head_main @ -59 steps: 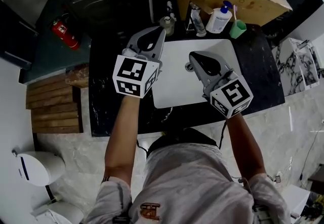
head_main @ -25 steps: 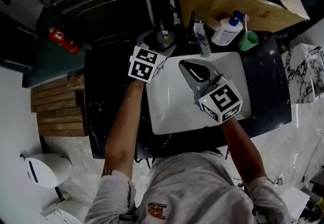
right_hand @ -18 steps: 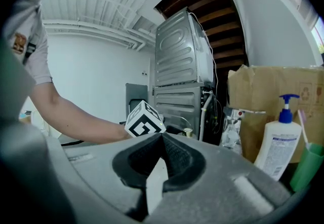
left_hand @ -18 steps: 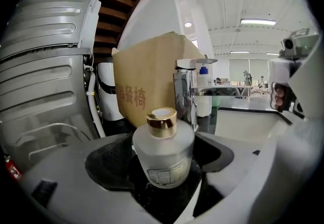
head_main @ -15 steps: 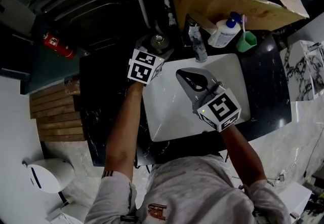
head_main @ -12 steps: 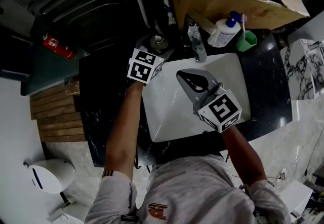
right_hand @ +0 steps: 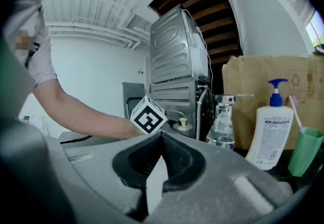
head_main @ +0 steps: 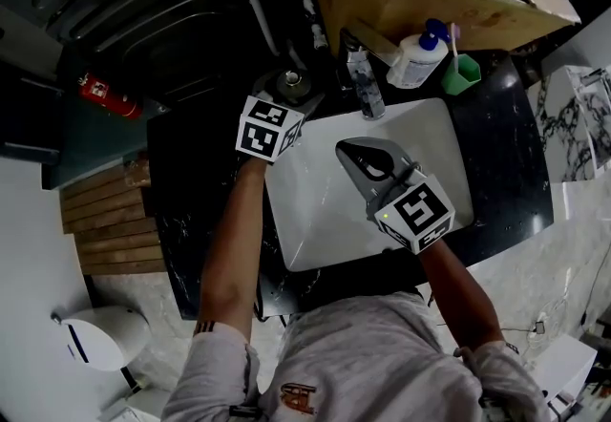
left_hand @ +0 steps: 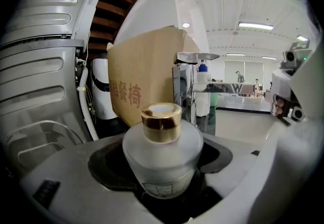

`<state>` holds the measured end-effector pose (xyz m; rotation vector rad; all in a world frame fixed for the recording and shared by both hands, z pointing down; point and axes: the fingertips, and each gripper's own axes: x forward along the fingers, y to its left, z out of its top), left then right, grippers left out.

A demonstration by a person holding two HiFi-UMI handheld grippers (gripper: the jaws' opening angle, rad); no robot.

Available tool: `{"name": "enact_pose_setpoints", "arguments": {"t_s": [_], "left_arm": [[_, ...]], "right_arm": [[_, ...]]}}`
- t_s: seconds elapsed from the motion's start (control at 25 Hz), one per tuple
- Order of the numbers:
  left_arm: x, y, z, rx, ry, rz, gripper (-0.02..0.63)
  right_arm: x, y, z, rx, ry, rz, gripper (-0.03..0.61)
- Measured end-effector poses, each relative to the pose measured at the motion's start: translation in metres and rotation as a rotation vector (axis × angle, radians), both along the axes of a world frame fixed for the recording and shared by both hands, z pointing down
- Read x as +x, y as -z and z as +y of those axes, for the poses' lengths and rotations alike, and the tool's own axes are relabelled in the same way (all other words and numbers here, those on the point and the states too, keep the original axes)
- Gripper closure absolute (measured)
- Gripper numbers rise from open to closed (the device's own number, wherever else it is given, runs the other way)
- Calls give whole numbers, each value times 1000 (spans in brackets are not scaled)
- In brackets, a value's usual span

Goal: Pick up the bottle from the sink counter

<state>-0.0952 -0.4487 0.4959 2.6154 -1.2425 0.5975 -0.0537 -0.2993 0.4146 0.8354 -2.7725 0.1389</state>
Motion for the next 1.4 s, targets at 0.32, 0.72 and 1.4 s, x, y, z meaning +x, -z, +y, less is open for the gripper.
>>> {"name": "enact_pose_setpoints", "arguments": {"t_s": [0.32, 0.72, 1.4], "left_arm": [[-2, 10, 10, 8, 34, 20, 281], [-3, 70, 51, 103, 83, 64, 281], [9, 155, 157, 233, 123, 127, 280]], "right_arm": [[10, 8, -4, 12, -28, -12, 577], [19, 34, -4, 63, -44, -55, 577], [33, 91, 23, 186, -3, -111, 577]]}}
